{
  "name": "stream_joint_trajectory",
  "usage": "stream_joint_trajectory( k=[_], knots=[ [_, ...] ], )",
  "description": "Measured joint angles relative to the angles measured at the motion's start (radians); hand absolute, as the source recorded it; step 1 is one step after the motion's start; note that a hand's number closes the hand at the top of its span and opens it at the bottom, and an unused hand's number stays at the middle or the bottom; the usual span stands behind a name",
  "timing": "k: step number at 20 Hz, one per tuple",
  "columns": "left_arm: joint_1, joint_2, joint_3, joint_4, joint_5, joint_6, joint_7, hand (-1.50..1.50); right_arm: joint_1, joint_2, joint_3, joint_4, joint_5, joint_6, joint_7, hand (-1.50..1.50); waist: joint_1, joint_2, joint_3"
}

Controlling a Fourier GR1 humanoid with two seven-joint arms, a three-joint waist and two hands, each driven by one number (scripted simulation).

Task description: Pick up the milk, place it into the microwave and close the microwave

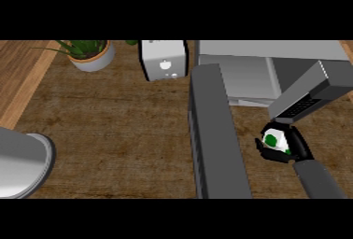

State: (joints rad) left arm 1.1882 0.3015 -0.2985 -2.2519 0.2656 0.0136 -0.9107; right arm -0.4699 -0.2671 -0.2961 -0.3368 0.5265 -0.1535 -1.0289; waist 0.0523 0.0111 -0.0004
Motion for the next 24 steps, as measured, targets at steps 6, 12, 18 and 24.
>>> stream_joint_trajectory(
  k=[6,12,18,24],
  knots=[
    [0.027,0.015,0.011,-0.011,0.019,-0.021,-0.006,-1.5,-0.046,0.05,-0.021,0.028,-0.025,-0.005,-0.039,1.5,0.001,0.002,0.004],
    [0.014,0.009,0.027,0.019,0.04,-0.033,-0.015,-1.5,-0.086,0.082,0.0,0.026,-0.034,0.063,-0.066,1.5,-0.014,-0.003,0.003],
    [0.026,0.016,0.073,0.04,0.076,-0.05,-0.024,-1.5,-0.125,0.119,0.031,-0.049,-0.041,0.089,-0.045,1.5,-0.032,-0.011,0.001],
    [0.064,0.015,0.086,0.033,0.083,-0.066,-0.033,-1.5,-0.174,0.141,0.044,-0.153,-0.049,0.056,0.059,1.5,-0.041,-0.015,0.0]
  ],
)
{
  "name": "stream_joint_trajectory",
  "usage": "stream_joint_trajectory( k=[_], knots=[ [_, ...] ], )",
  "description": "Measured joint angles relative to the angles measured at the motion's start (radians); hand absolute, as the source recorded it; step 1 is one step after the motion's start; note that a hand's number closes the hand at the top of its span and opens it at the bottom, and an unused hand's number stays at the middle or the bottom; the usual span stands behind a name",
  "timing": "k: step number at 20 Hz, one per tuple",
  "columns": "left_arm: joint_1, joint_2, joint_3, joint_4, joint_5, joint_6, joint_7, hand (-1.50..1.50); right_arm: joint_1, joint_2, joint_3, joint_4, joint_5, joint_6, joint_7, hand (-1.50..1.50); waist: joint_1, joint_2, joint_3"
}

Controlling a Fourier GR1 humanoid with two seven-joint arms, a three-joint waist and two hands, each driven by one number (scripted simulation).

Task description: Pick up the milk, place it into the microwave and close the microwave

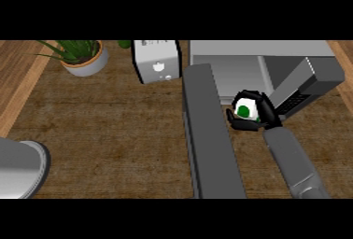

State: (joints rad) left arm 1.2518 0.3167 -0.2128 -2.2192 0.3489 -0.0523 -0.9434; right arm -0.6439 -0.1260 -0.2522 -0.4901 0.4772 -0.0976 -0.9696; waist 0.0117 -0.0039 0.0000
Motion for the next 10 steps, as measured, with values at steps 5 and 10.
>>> stream_joint_trajectory(
  k=[5,10],
  knots=[
    [-0.036,-0.015,0.005,0.046,-0.006,-0.005,0.007,-1.5,-0.087,-0.013,0.0,-0.008,-0.007,0.011,0.118,1.5,0.004,0.003,0.0],
    [-0.062,-0.008,0.033,0.052,0.017,-0.013,0.029,-1.5,-0.201,-0.012,0.002,0.058,0.01,-0.014,0.211,1.5,0.018,0.01,0.001]
  ],
)
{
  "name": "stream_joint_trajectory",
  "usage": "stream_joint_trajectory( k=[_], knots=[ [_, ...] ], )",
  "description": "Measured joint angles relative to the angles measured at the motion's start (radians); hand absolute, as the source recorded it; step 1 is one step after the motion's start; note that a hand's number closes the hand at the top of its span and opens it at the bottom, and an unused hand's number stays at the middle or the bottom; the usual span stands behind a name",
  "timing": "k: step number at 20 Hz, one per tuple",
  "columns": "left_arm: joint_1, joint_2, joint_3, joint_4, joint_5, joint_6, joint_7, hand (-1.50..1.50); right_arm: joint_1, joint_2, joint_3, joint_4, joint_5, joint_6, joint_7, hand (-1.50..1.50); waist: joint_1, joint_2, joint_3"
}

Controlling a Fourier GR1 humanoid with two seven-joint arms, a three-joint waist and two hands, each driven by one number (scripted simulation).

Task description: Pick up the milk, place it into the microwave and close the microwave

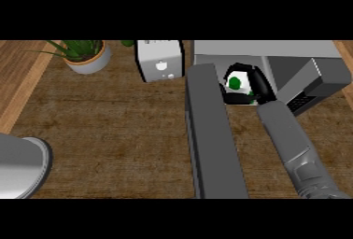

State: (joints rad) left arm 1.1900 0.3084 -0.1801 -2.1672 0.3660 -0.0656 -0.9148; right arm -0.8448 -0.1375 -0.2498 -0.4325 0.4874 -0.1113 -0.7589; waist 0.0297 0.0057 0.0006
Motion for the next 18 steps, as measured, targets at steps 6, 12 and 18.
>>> stream_joint_trajectory(
  k=[6,12,18],
  knots=[
    [-0.07,0.02,0.043,0.054,0.033,-0.027,0.025,-1.5,-0.093,-0.03,-0.022,0.107,0.027,-0.119,0.046,1.5,0.025,0.014,0.001],
    [-0.129,0.039,0.065,0.081,0.052,-0.042,0.052,-1.5,-0.15,-0.045,-0.059,0.183,0.033,-0.271,0.125,1.5,0.056,0.033,0.002],
    [-0.187,0.045,0.073,0.1,0.052,-0.033,0.086,-1.5,-0.167,-0.049,-0.11,0.211,0.006,-0.388,0.124,-1.5,0.077,0.048,0.003]
  ],
)
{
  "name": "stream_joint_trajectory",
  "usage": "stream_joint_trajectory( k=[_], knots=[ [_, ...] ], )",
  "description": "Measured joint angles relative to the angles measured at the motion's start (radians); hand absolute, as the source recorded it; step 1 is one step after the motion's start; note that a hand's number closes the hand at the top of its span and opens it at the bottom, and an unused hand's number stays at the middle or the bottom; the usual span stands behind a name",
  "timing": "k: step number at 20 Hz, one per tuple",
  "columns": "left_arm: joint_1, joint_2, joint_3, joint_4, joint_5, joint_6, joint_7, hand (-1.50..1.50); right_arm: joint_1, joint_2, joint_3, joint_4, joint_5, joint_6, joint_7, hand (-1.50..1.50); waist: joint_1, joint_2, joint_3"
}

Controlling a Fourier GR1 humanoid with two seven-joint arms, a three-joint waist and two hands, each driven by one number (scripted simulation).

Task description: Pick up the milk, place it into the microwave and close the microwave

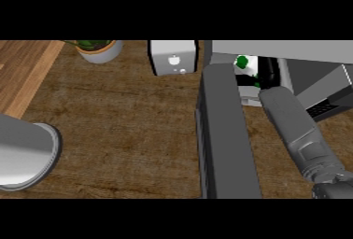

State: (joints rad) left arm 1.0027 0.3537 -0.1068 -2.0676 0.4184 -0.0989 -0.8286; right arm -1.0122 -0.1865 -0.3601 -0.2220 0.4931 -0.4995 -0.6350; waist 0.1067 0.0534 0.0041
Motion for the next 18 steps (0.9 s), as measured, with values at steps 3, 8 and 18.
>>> stream_joint_trajectory(
  k=[3,8,18],
  knots=[
    [-0.017,0.009,0.01,0.005,-0.005,0.0,0.007,-1.5,-0.01,-0.012,0.013,0.024,0.026,-0.05,0.006,-1.5,0.011,0.002,0.0],
    [-0.052,0.019,0.007,0.008,-0.021,0.002,0.027,-1.5,-0.022,-0.015,0.021,0.061,0.04,-0.036,-0.003,-1.5,0.019,0.006,0.001],
    [-0.1,0.015,-0.042,0.002,-0.068,0.005,0.057,-1.5,-0.023,-0.003,-0.016,0.087,-0.002,0.113,-0.087,-1.5,0.003,-0.004,0.001]
  ],
)
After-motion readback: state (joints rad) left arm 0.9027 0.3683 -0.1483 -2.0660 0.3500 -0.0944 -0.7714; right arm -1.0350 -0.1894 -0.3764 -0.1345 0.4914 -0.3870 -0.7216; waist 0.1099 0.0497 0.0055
